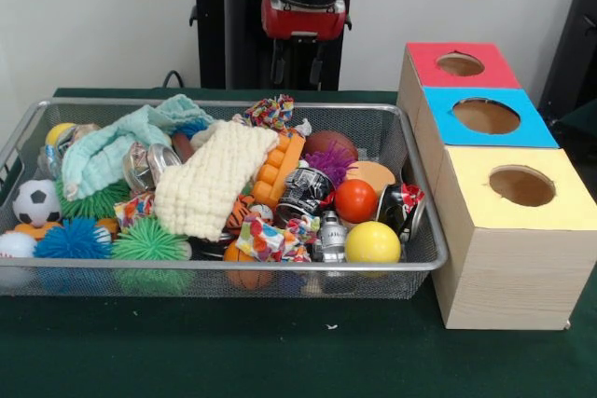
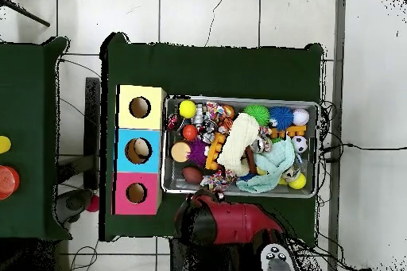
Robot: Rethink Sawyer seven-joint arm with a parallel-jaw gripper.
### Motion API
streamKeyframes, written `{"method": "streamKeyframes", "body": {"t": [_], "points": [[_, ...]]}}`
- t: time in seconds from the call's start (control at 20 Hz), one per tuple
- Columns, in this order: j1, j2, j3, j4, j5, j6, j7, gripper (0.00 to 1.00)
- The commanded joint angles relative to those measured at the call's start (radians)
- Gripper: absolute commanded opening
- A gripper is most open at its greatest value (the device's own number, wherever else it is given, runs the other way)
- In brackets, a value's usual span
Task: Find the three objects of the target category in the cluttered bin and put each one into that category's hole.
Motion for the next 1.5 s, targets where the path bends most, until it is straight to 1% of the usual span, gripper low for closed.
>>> {"method": "streamKeyframes", "body": {"t": [0.05,0.1,0.3,0.6,0.7,1.0,1.15,1.35,1.5], "points": [[-0.017,0.091,-0.02,-0.045,-0.073,-0.029,0.091,1.0],[-0.03,0.102,-0.014,-0.046,-0.081,-0.046,0.087,1.0],[-0.071,0.111,0.005,-0.058,-0.118,-0.072,0.068,1.0],[-0.079,0.134,-0.01,-0.102,-0.171,-0.114,0.077,1.0],[-0.074,0.144,-0.024,-0.112,-0.183,-0.149,0.096,1.0],[-0.075,0.177,-0.04,-0.124,-0.199,-0.248,0.123,1.0],[-0.066,0.189,-0.061,-0.123,-0.197,-0.316,0.138,1.0],[-0.062,0.194,-0.072,-0.117,-0.183,-0.362,0.14,1.0],[-0.079,0.196,-0.056,-0.106,-0.179,-0.394,0.142,1.0]]}}
